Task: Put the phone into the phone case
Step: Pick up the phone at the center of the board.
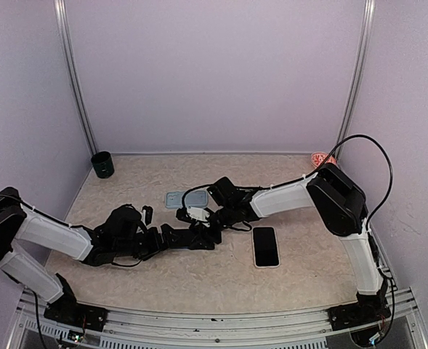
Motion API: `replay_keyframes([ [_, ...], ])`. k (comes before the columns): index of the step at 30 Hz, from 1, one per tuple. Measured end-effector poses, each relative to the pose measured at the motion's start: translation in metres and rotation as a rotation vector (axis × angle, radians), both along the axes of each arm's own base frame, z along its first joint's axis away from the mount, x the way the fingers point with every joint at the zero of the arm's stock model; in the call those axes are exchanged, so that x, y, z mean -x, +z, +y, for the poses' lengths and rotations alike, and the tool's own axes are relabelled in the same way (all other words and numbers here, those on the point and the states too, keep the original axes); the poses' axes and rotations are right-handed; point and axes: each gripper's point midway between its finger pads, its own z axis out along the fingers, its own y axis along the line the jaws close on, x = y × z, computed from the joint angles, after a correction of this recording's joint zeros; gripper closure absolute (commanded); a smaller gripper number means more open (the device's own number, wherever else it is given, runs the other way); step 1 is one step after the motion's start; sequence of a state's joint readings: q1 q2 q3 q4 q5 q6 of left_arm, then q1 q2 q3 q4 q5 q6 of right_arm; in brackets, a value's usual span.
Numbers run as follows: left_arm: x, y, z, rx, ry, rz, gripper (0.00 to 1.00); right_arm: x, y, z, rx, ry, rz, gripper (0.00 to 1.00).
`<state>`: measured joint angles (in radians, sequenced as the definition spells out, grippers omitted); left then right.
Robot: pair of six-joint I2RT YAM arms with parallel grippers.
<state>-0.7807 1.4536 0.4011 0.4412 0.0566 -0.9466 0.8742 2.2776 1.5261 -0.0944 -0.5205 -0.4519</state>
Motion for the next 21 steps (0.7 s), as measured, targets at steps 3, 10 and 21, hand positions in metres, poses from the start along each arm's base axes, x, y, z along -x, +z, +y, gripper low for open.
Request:
replay_keyframes([
  [3,0.0,0.0,0.0,0.001,0.0,0.0,0.01,0.001,0.0,0.0,-0.013,0.002,-0.006,0.34],
  [10,0.001,0.0,-0.001,0.003,-0.006,0.002,0.01,0.006,0.001,-0.006,-0.03,-0.005,-0.012,0.35],
  [21,0.001,0.0,-0.001,0.005,-0.006,0.004,0.01,0.02,0.007,-0.023,-0.031,-0.017,0.006,0.37],
])
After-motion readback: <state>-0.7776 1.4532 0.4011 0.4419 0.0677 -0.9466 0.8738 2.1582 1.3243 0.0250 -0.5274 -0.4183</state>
